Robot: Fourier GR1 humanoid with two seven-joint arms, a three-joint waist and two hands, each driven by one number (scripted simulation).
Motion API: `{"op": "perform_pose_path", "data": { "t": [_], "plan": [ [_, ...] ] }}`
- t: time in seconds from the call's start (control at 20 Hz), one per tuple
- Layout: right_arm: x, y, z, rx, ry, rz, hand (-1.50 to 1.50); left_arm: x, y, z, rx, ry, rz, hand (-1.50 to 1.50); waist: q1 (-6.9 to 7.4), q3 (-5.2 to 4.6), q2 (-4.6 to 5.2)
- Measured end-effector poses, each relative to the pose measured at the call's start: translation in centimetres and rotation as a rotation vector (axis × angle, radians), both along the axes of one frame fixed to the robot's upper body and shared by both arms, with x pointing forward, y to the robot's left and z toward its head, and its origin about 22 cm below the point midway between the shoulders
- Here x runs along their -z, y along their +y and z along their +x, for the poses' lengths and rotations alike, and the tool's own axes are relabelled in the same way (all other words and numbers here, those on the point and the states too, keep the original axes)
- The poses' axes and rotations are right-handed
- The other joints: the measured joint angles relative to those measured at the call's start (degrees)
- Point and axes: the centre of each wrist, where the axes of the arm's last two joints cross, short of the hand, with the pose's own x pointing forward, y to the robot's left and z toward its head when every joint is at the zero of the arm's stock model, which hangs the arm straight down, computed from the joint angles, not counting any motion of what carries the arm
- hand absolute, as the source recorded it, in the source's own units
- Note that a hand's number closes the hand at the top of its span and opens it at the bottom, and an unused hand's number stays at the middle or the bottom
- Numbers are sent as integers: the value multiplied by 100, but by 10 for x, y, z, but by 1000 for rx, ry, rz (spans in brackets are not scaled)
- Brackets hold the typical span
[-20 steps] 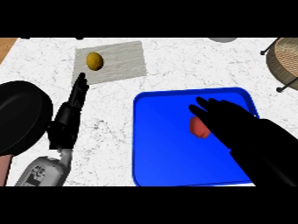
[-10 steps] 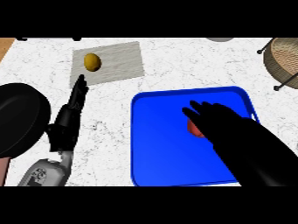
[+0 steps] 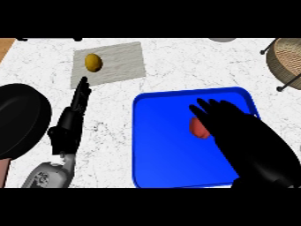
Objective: Pick the bell pepper from the tray and place it in the tiered basket
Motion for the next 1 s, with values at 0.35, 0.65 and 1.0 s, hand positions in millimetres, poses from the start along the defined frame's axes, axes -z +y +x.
{"op": "perform_pose_path", "data": {
  "t": [0.35, 0.65, 1.0],
  "plan": [
    [16, 10, -3, -63, -31, -88, -150, -6, 11, -2, -1, -3, 10, 0, 5, 3, 3],
    [27, 10, 6, -21, -77, -143, -150, -1, 7, -1, -2, -6, 9, 0, -7, 4, 7],
    [37, -2, 18, 56, -67, -152, -150, -2, 13, 1, -7, -6, 9, 0, -12, 5, 9]
  ]
}}
